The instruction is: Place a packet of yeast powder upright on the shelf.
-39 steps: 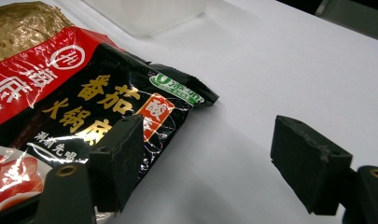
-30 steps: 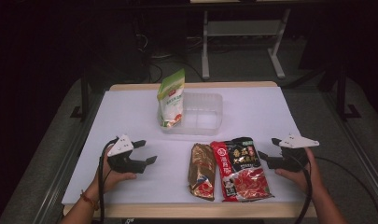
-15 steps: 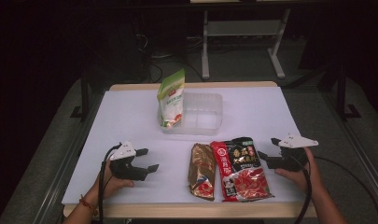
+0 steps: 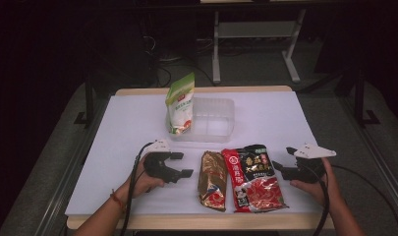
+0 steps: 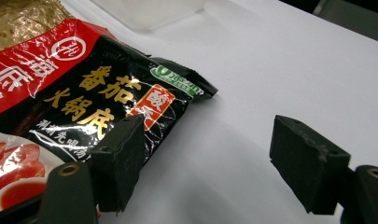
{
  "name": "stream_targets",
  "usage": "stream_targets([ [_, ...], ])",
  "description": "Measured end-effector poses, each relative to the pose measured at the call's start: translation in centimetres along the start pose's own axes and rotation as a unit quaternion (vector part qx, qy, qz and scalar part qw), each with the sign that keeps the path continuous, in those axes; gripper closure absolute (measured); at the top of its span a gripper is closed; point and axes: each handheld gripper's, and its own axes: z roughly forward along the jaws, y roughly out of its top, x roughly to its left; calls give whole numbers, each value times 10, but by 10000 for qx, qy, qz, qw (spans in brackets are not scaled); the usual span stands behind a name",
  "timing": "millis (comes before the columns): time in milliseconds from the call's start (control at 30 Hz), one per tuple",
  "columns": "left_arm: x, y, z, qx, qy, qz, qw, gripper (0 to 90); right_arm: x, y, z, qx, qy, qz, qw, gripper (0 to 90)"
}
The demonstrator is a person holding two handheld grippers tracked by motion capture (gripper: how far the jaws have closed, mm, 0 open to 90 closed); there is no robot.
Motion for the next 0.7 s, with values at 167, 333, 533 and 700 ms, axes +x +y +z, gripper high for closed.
stream_targets([
  [167, 8, 15, 30, 57, -129, -223, 9997, 171, 0, -1, 0, 32, 15, -7, 10000, 263],
  [333, 16, 24, 54, 155, -327, -463, 9983, 151, -1, -3, -2, 6, -10, 30, 10000, 263],
  [533, 19, 27, 78, 405, -236, -440, 9979, 144, -1, -4, -2, 41, 17, 32, 10000, 264],
  [700, 17, 30, 84, 436, -215, -367, 9981, 139, -1, -5, -3, 55, 17, 28, 10000, 265],
])
